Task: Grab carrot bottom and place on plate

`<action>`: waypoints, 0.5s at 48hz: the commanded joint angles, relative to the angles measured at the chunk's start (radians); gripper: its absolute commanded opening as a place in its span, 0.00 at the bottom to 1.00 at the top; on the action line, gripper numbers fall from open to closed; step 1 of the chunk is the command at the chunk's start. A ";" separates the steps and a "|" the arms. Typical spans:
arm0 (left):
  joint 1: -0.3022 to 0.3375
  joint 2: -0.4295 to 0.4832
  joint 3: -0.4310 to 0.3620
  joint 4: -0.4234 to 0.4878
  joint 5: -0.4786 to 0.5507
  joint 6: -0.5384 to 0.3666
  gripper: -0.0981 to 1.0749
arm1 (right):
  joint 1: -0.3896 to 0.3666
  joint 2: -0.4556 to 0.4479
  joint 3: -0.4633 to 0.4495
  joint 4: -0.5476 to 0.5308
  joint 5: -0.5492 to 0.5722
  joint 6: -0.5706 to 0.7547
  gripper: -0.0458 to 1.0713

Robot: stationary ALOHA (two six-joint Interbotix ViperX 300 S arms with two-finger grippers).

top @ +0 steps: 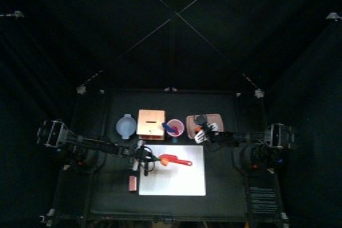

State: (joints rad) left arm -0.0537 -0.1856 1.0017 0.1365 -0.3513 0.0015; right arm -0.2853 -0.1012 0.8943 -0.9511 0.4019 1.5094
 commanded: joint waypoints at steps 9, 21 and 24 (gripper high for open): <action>0.002 -0.005 -0.011 -0.009 -0.011 -0.002 0.48 | 0.000 -0.020 -0.026 -0.005 -0.003 0.000 0.89; 0.000 0.000 -0.011 -0.011 -0.008 -0.003 0.48 | 0.035 -0.034 -0.041 -0.003 -0.003 0.002 0.91; -0.003 0.009 -0.011 -0.018 -0.006 -0.003 0.48 | 0.060 -0.034 -0.049 -0.003 -0.003 0.002 0.91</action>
State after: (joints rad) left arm -0.0537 -0.1810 1.0032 0.1258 -0.3513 0.0000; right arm -0.2531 -0.1028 0.8728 -0.9511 0.4004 1.5094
